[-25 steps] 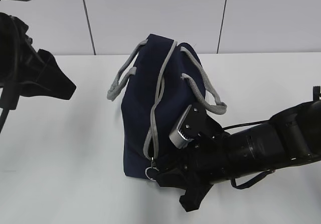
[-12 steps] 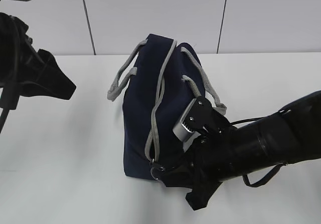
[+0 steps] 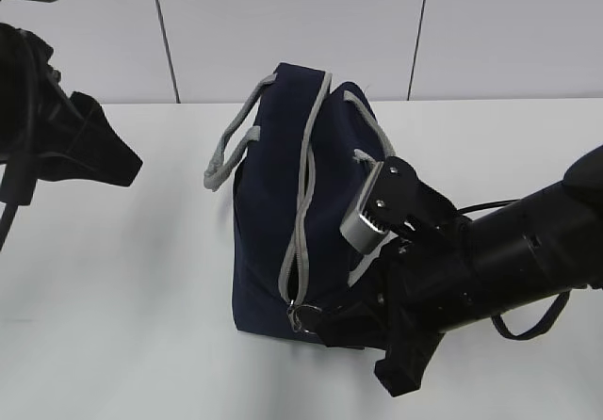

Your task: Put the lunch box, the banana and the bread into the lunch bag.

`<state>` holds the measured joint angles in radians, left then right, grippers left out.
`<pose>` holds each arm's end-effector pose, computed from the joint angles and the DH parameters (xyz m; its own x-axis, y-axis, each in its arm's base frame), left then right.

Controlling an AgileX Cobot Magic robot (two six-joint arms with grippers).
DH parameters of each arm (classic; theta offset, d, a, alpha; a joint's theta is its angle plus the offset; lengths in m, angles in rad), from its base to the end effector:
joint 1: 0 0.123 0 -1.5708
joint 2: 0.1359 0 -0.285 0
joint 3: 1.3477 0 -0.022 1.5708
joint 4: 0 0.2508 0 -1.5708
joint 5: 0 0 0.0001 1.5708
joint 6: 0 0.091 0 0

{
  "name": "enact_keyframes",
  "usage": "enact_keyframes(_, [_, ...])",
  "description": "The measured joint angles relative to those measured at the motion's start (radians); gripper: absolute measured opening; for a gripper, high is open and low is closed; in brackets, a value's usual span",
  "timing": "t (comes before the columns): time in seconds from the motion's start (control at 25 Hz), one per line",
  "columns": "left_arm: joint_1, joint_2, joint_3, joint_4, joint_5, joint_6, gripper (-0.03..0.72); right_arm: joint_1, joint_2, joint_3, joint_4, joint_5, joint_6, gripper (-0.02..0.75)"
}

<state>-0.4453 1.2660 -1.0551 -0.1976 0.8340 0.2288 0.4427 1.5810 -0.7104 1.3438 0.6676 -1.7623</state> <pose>0.2255 -0.1223 0.3216 -0.6820 0.4296 -0.5920 0.5700 0.8193 -0.0622 0.2262 0.1680 0.1842 -0.3560 -0.5745 -0.7370 -0.9214 0.3471 0.1746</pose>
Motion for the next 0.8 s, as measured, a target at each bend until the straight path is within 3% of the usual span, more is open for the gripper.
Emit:
enact_keyframes(0.24, [0.0, 0.0, 0.0, 0.0, 0.0, 0.0, 0.338, 0.0, -0.048, 0.0, -0.094, 0.003, 0.08, 0.0])
enact_keyframes(0.8, [0.0, 0.0, 0.0, -0.014, -0.019, 0.002, 0.337, 0.0, -0.108, -0.112, -0.11, 0.038, 0.121, 0.0])
